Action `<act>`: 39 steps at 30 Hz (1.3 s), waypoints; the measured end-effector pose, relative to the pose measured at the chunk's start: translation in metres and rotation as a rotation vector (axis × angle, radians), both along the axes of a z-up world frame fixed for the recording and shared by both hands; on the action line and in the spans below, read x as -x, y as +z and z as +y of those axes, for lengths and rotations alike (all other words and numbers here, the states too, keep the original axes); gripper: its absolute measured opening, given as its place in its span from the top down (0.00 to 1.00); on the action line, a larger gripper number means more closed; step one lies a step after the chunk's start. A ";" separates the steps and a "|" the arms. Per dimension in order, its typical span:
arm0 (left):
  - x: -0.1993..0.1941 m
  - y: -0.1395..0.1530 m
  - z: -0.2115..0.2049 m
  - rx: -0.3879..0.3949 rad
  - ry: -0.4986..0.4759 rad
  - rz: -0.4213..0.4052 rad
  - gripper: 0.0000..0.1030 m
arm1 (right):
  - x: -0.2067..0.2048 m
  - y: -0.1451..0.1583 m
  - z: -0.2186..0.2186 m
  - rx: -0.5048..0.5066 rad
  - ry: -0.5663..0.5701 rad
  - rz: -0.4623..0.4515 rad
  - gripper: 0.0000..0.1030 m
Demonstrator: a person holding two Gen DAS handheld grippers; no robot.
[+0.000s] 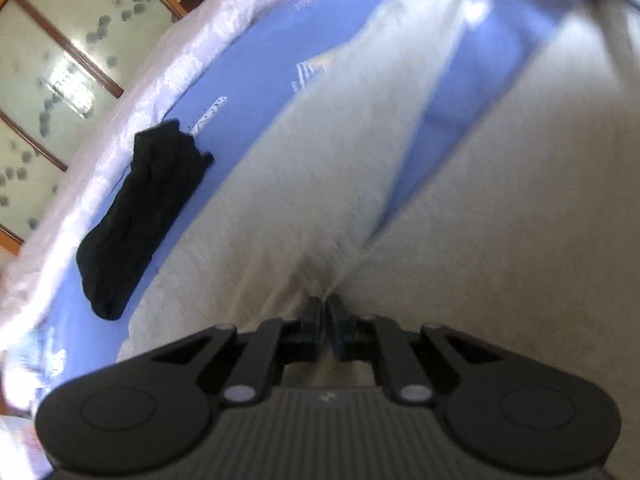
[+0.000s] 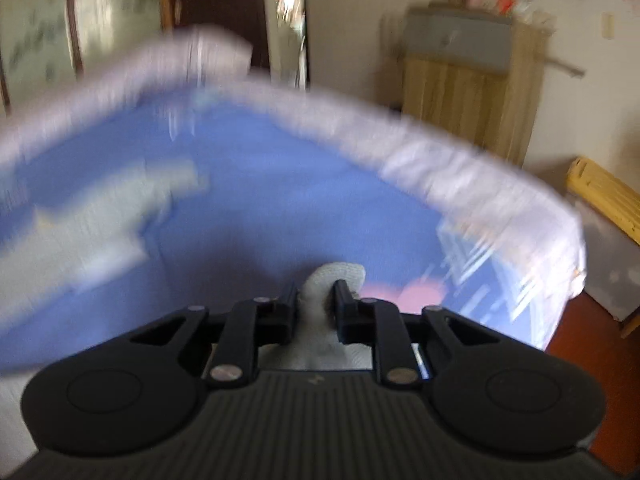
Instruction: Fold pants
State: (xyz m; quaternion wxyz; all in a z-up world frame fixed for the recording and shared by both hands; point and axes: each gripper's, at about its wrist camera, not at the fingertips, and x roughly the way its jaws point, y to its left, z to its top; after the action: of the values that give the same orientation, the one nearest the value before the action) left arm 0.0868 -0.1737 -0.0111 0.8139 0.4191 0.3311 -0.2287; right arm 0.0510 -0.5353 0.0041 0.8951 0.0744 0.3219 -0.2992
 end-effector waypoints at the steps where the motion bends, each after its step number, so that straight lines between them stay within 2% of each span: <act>1: 0.008 -0.001 0.000 -0.024 -0.031 -0.031 0.93 | 0.000 0.001 0.006 0.041 0.006 0.021 0.68; 2: 0.014 0.002 0.000 -0.025 -0.055 -0.016 0.87 | 0.000 0.006 0.007 0.042 0.002 0.030 0.57; 3: 0.021 0.009 0.005 -0.001 -0.071 0.005 0.86 | 0.005 0.014 0.003 0.008 -0.007 0.013 0.48; 4: 0.025 0.020 0.013 0.040 -0.083 0.023 0.84 | 0.012 0.023 -0.003 -0.032 -0.019 -0.031 0.36; 6: 0.029 0.049 0.035 0.124 -0.074 0.028 0.82 | 0.031 0.047 -0.018 -0.093 -0.082 -0.150 0.36; 8: 0.018 0.078 0.066 0.216 -0.012 0.014 0.71 | 0.041 0.072 -0.031 -0.158 -0.118 -0.231 0.38; 9: 0.007 0.093 0.087 0.256 0.046 -0.012 0.67 | 0.042 0.086 -0.034 -0.203 -0.108 -0.264 0.40; 10: -0.003 0.103 0.103 0.276 0.105 -0.041 0.56 | 0.036 0.096 -0.035 -0.238 -0.082 -0.282 0.41; 11: -0.018 0.112 0.123 0.283 0.173 -0.075 0.50 | 0.027 0.104 -0.032 -0.262 -0.051 -0.290 0.41; 12: -0.034 0.116 0.140 0.275 0.236 -0.108 0.50 | 0.013 0.113 -0.027 -0.286 -0.012 -0.291 0.41; 15: -0.082 0.117 0.185 0.188 0.401 -0.185 0.48 | -0.046 0.124 -0.010 -0.394 0.099 -0.246 0.41; 17: -0.108 0.108 0.200 0.107 0.426 -0.222 0.41 | -0.089 0.117 -0.003 -0.475 0.126 -0.198 0.41; 19: -0.127 0.092 0.208 0.023 0.407 -0.233 0.39 | -0.135 0.105 0.001 -0.522 0.107 -0.147 0.41; 22: -0.157 0.072 0.217 0.046 0.412 -0.136 0.36 | -0.199 0.080 0.002 -0.585 0.029 -0.051 0.41; 25: -0.167 0.048 0.228 0.070 0.409 -0.087 0.17 | -0.234 0.055 -0.005 -0.576 -0.077 0.044 0.40; 26: -0.167 0.040 0.232 0.087 0.411 -0.053 0.16 | -0.242 0.047 -0.008 -0.573 -0.109 0.079 0.38; 27: -0.172 0.029 0.234 0.103 0.413 0.004 0.17 | -0.250 0.036 -0.010 -0.578 -0.144 0.115 0.38; 28: -0.169 0.018 0.239 0.108 0.414 0.044 0.27 | -0.250 0.029 -0.012 -0.581 -0.163 0.129 0.38; 29: -0.166 0.011 0.240 0.123 0.401 0.061 0.41 | -0.250 0.023 -0.011 -0.569 -0.171 0.135 0.37; 30: -0.159 0.010 0.240 0.157 0.375 0.045 0.52 | -0.251 0.021 -0.005 -0.523 -0.162 0.139 0.39; 31: -0.154 0.011 0.240 0.183 0.354 0.076 0.80 | -0.252 0.021 0.002 -0.465 -0.148 0.155 0.47; 32: -0.151 0.013 0.238 0.204 0.354 0.101 0.86 | -0.254 0.022 0.011 -0.396 -0.131 0.180 0.62; 33: -0.147 0.013 0.236 0.194 0.361 0.085 0.88 | -0.253 0.023 0.016 -0.338 -0.108 0.191 0.70; 34: -0.143 0.014 0.233 0.178 0.353 0.069 0.90 | -0.250 0.025 0.014 -0.329 -0.099 0.174 0.81; 36: -0.135 0.021 0.232 0.184 0.351 0.048 0.91 | -0.233 0.034 0.008 -0.379 -0.107 0.078 0.85; 39: -0.120 0.047 0.233 0.261 0.365 0.007 0.91 | -0.209 0.055 0.005 -0.405 -0.095 -0.046 0.89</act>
State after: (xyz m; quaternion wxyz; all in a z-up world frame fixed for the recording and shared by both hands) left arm 0.2072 0.0597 0.0363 0.8879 0.2424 0.3722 -0.1199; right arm 0.2602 -0.5305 0.0590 0.8539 0.2749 0.3510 -0.2683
